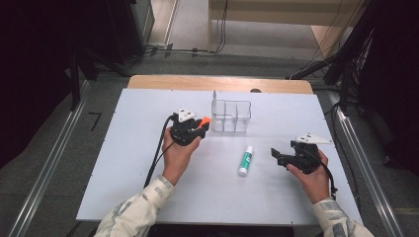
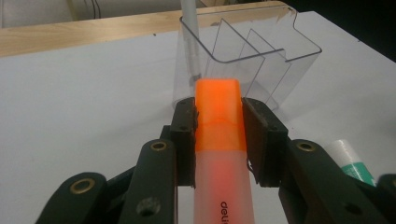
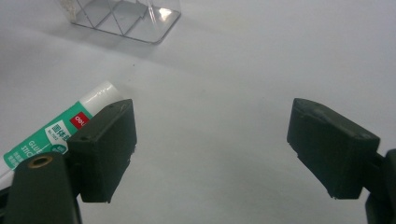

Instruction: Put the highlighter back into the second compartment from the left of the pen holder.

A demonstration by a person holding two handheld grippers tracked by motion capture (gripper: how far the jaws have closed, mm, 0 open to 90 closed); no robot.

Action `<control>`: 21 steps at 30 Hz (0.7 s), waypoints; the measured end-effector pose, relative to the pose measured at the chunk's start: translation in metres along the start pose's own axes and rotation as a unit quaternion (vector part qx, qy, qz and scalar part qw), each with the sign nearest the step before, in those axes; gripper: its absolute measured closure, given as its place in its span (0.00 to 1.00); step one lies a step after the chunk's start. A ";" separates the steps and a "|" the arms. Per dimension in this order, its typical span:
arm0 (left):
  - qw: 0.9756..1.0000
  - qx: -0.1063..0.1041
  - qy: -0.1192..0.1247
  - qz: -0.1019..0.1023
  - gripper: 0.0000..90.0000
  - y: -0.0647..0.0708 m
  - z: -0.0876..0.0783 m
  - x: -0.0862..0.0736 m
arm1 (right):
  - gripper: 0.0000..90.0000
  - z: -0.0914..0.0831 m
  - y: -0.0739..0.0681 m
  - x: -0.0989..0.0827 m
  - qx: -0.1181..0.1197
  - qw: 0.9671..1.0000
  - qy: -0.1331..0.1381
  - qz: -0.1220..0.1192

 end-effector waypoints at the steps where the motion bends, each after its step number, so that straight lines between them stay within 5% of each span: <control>1: 1.000 -0.002 -0.001 0.000 0.75 0.001 0.000 0.001 | 0.16 0.000 0.000 0.000 0.000 1.000 0.000 0.000; 21: 1.000 -0.005 0.002 0.011 0.76 0.013 0.018 0.026 | 0.16 0.000 0.000 -0.001 -0.001 1.000 -0.004 0.002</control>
Point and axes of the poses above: each handheld gripper's, and its own axes: z roughly forward along the jaws, x roughly out of its top, y roughly to its right, the point moved 8 cm from there along z, roughly forward along the jaws, and after that the axes turned 8 degrees about -x, right-handed, at the moved point
